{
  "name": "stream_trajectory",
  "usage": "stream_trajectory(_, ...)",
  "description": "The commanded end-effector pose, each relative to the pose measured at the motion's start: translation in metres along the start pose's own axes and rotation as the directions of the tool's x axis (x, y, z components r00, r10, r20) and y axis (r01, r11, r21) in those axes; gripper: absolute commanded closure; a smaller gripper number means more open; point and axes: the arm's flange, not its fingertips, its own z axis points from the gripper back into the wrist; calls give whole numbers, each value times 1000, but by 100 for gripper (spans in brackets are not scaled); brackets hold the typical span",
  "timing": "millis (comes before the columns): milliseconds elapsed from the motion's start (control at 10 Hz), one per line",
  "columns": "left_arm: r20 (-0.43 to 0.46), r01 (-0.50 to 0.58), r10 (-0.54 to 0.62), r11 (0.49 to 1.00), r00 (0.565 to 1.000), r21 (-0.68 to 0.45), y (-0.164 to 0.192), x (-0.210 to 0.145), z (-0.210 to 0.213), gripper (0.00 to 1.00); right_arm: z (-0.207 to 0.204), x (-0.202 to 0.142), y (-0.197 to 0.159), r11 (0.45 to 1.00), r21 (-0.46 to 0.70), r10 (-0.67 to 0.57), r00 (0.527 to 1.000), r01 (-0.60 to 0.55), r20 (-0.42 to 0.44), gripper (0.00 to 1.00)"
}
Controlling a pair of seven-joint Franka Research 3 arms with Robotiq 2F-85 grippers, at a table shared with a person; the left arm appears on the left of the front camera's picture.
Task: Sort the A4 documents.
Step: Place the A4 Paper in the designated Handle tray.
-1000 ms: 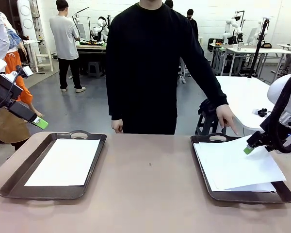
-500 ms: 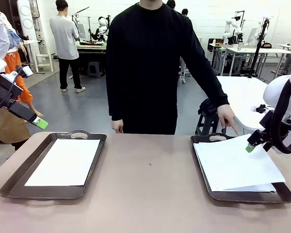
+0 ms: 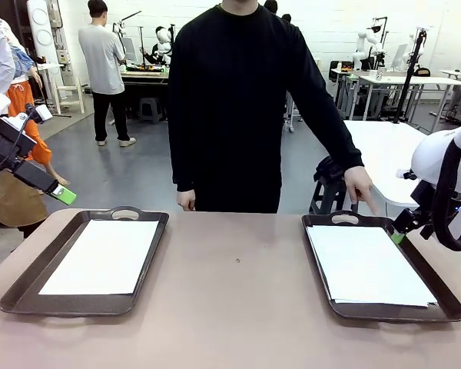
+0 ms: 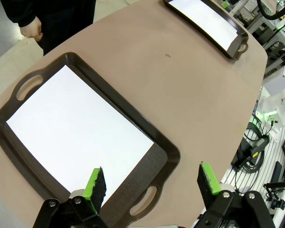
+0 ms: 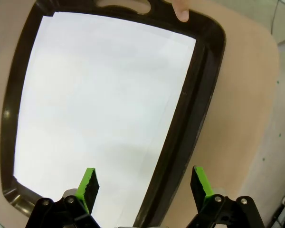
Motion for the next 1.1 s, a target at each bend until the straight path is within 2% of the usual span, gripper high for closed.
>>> stream_trajectory(0,1,4,-4,1000,1000,0,0,0,1,0,2,-2,7,999,-2,-42,998,42,41,0)
stream_trajectory(200,1,4,-4,1000,1000,0,0,0,1,0,2,2,5,998,-28,-54,995,57,81,0)
stream_trajectory(300,1,4,-4,1000,1000,0,0,0,1,0,4,3,1,1000,-6,-18,1000,19,20,0)
stream_trajectory(1000,1,4,-4,1000,1000,0,0,0,1,0,4,3,1,1000,-6,-18,1000,19,20,0)
